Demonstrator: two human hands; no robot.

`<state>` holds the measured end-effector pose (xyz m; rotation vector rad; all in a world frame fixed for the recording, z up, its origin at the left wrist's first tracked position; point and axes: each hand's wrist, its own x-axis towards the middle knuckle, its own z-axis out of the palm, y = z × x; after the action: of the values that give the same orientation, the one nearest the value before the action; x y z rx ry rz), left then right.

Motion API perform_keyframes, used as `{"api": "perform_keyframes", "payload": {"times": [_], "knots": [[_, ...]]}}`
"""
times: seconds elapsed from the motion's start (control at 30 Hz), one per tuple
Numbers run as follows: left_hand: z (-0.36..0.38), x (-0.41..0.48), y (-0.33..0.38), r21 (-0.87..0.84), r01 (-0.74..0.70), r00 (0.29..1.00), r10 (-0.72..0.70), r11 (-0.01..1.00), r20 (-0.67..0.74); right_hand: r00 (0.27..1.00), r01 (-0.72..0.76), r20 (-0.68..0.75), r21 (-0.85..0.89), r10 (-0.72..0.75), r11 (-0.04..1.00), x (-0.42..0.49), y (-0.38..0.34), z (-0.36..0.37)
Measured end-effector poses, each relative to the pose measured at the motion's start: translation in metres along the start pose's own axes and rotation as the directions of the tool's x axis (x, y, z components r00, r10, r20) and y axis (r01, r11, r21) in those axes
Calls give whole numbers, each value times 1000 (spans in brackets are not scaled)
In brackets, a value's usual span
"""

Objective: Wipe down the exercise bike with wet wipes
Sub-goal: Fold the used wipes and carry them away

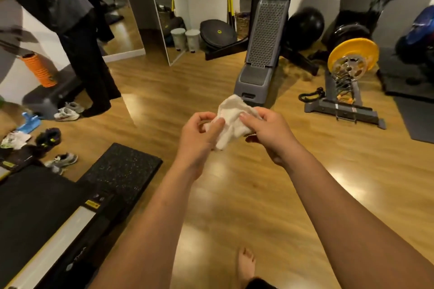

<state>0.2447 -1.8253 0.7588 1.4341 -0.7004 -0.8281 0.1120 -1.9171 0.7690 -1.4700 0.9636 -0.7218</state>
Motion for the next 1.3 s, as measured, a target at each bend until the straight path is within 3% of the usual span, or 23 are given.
{"api": "perform_keyframes", "payload": {"times": [0.13, 0.3, 0.4, 0.6, 0.7, 0.9, 1.17, 1.3], "knots": [[4, 127, 12, 35, 53, 993, -48, 998, -110, 1000, -10, 20, 42, 9, 999, 144, -16, -6], [2, 283, 35, -45, -34, 969, 22, 998, -244, 992, -15, 127, 189, -10, 982, 306, -37, 8], [4, 387, 31, -100, -30, 986, 13, 995, -166, 994, -4, 108, 178, -15, 984, 403, -37, 19], [18, 590, 8, -40, 50, 997, -48, 998, 54, 1000, -21, 9, 97, 20, 995, 598, -41, 28], [26, 682, 17, -29, 86, 995, -84, 996, 61, 993, -112, 56, 62, 109, 992, 680, -53, 27], [38, 866, 41, 31, 66, 985, -70, 997, 156, 985, -113, 126, -49, 118, 992, 846, -67, 29], [44, 1143, 32, 21, 197, 980, -197, 980, -34, 990, -140, 27, 117, 138, 983, 1135, -64, 58], [25, 1266, 52, -7, 223, 962, -221, 975, -158, 988, -145, 76, 147, 135, 978, 1274, -95, 92]]}}
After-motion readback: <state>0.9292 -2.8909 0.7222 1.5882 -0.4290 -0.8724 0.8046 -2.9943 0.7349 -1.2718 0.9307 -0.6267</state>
